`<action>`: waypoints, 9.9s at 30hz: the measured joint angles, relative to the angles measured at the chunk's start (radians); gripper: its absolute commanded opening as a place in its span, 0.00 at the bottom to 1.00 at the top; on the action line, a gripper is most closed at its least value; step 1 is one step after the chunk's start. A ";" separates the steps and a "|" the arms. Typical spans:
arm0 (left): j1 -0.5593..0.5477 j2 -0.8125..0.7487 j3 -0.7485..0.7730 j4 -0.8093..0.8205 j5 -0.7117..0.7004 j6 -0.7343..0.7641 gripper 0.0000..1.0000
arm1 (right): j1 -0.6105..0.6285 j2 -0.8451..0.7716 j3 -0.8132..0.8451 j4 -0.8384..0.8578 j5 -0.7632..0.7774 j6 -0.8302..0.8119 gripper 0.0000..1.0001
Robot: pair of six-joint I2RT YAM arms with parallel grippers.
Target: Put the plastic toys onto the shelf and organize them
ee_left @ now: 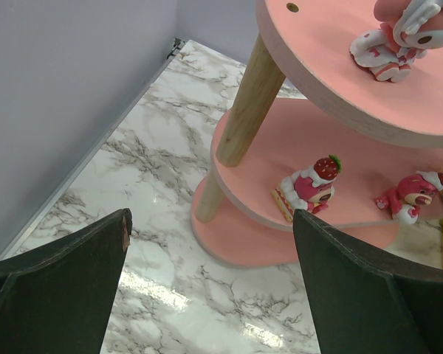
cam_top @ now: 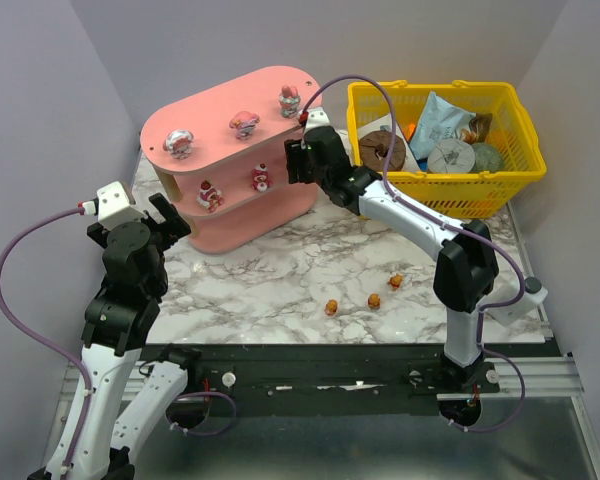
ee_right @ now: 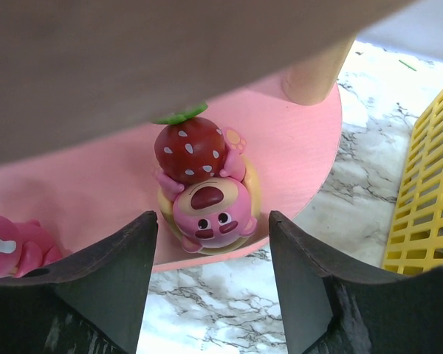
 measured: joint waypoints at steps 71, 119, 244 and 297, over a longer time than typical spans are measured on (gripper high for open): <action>-0.005 -0.039 -0.106 -0.001 0.183 -0.076 0.99 | 0.507 -0.241 -0.702 -0.476 0.376 1.118 0.58; -0.004 0.008 -0.106 -0.003 0.175 -0.063 0.99 | 0.266 -0.061 -0.588 0.082 -0.186 0.016 0.73; 0.020 0.023 -0.107 -0.003 0.175 -0.059 0.99 | 0.166 0.202 -0.430 0.662 -0.052 0.045 0.34; 0.024 0.023 -0.107 -0.003 0.175 -0.052 0.99 | 0.205 0.232 -0.332 0.560 0.109 0.201 0.42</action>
